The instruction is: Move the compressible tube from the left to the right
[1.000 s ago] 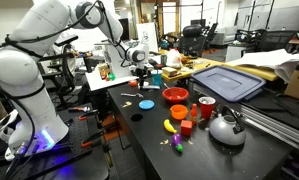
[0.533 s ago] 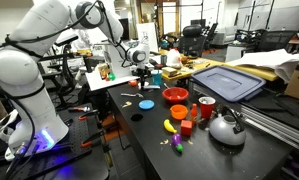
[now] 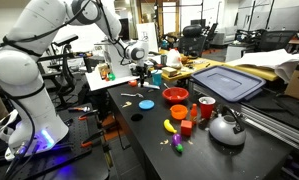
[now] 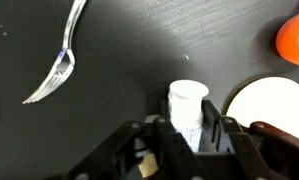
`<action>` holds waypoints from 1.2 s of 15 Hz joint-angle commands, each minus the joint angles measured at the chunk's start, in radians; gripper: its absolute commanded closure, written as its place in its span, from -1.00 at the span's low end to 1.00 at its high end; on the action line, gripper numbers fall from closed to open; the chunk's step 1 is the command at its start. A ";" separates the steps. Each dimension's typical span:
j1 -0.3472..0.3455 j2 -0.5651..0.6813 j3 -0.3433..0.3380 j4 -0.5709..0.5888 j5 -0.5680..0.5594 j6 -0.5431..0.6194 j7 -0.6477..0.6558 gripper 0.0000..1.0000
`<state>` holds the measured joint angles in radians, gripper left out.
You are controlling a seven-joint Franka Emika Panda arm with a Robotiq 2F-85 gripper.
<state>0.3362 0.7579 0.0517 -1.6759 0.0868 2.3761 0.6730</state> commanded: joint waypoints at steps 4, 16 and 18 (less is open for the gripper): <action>0.008 -0.207 -0.015 -0.208 0.011 0.025 0.098 0.77; -0.046 -0.457 -0.028 -0.429 0.001 0.033 0.218 0.77; -0.066 -0.492 -0.036 -0.465 -0.002 0.041 0.244 0.77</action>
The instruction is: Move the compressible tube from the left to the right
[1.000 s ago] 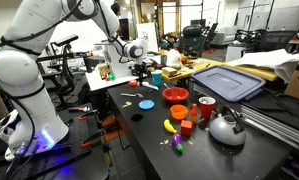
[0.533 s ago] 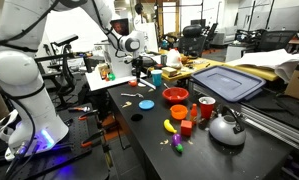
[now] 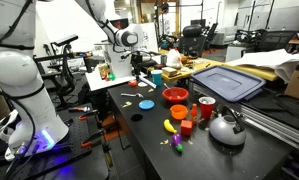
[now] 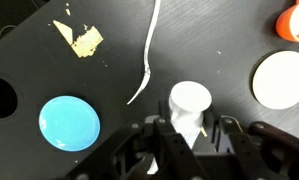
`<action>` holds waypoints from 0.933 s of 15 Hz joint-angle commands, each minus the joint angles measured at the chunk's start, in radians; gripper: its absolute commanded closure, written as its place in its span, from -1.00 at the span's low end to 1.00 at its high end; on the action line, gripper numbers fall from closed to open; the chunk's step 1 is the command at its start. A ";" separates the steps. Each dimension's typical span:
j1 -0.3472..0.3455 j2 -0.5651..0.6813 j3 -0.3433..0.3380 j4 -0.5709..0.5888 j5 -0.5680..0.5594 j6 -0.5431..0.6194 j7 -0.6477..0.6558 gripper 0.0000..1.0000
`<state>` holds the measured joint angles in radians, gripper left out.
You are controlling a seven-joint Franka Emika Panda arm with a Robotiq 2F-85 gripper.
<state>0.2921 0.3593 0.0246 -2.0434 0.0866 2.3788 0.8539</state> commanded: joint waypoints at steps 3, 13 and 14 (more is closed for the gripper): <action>-0.058 -0.152 -0.026 -0.155 -0.005 0.053 0.105 0.77; -0.195 -0.259 -0.097 -0.254 -0.080 0.064 0.239 0.77; -0.206 -0.259 -0.105 -0.256 -0.098 0.063 0.253 0.77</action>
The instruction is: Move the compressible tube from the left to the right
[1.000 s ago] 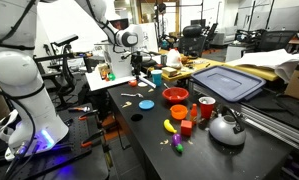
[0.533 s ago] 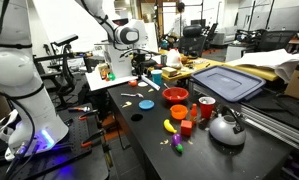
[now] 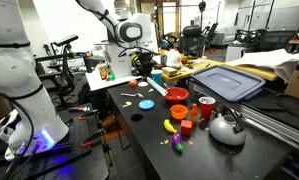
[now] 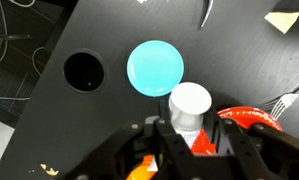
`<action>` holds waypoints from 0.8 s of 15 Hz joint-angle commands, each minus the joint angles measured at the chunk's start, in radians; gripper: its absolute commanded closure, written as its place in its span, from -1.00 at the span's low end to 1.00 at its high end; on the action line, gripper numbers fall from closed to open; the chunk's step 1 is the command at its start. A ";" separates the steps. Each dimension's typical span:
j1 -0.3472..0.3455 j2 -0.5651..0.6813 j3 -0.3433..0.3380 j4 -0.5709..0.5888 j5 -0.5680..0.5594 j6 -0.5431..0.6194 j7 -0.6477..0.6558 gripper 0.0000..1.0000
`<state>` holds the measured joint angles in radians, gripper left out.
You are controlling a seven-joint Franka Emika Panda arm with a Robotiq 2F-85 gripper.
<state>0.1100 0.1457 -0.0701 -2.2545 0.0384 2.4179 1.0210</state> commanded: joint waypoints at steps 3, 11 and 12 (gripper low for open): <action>-0.044 -0.059 -0.030 -0.066 -0.135 0.015 0.141 0.77; -0.109 -0.076 -0.081 -0.136 -0.280 0.008 0.221 0.77; -0.122 -0.073 -0.092 -0.142 -0.287 0.012 0.217 0.77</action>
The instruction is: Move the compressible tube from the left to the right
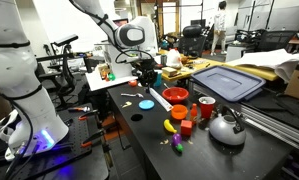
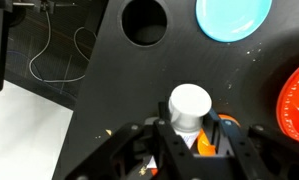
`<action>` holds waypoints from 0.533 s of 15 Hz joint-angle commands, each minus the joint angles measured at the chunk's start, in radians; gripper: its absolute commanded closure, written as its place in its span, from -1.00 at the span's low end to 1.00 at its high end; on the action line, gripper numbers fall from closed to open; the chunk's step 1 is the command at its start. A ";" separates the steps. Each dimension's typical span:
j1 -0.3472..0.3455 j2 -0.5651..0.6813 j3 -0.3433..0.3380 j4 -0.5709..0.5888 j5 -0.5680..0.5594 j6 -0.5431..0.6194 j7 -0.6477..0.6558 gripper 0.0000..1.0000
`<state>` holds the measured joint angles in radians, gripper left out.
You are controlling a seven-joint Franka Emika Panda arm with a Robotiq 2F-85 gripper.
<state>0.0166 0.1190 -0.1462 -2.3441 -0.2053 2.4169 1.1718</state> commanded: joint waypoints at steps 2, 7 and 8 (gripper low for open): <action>-0.055 -0.043 -0.034 -0.059 -0.046 0.017 0.049 0.77; -0.109 -0.024 -0.081 -0.044 -0.113 0.040 0.026 0.77; -0.116 -0.017 -0.088 -0.037 -0.131 0.045 0.027 0.77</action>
<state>-0.0811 0.1173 -0.2185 -2.3723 -0.2790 2.4289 1.1655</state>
